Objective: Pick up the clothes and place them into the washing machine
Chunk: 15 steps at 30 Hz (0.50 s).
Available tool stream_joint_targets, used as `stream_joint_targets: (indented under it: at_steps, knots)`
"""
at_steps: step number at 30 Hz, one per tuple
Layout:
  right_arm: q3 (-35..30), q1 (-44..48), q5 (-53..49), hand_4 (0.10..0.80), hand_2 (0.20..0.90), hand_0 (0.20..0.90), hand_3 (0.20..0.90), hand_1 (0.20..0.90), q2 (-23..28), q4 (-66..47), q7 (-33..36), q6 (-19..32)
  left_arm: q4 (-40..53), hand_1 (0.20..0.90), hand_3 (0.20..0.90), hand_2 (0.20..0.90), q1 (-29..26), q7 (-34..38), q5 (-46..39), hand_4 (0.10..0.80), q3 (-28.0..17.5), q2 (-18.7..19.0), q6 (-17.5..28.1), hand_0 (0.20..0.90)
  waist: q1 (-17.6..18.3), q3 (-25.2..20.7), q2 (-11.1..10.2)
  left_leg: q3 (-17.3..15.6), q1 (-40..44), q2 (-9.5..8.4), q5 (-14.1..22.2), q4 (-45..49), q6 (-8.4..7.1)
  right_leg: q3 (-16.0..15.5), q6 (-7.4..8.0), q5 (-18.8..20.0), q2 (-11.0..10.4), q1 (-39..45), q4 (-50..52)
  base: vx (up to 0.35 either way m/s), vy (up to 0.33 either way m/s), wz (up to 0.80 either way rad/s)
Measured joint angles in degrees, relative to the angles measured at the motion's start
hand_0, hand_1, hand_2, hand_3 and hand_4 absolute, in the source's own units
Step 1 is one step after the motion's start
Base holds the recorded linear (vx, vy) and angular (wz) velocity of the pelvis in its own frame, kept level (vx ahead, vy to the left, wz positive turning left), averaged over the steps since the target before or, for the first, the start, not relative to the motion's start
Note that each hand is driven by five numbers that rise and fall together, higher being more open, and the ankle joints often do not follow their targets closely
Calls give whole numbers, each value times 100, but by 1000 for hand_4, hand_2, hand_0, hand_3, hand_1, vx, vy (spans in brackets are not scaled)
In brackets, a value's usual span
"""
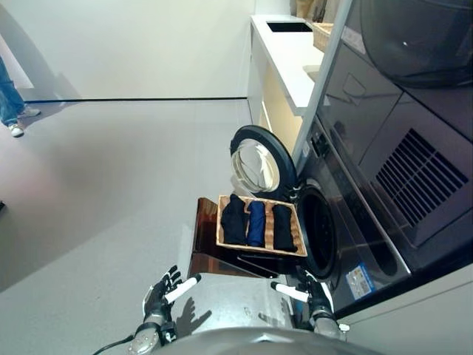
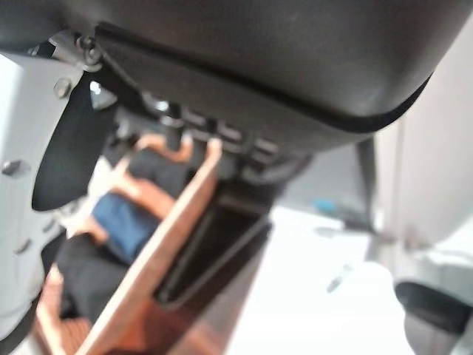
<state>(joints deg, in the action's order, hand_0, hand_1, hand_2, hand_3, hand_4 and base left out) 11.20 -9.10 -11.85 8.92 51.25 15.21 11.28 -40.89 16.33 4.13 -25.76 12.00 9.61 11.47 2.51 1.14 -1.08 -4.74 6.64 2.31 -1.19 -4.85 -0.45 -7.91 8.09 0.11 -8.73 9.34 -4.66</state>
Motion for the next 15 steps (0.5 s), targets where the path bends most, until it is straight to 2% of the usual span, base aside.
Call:
stream_joint_targets:
  at_steps: [10,15]
  knots:
    - [-1,27,-14,800,900,900,900,900,1,0,1,0,0,900,900,900,-34,1,0,800,1,0,4,900,-4,62,-25,14,-13,-3,4,-1,1,12,2,2,-2,-18,0,-2,7,0]
    - [-4,93,-15,800,900,900,900,900,5,0,0,-1,1,900,900,900,-38,1,0,800,-3,0,3,900,-13,98,-68,-7,-30,-18,16,-3,20,75,-4,-29,-26,-157,176,5,73,-6]
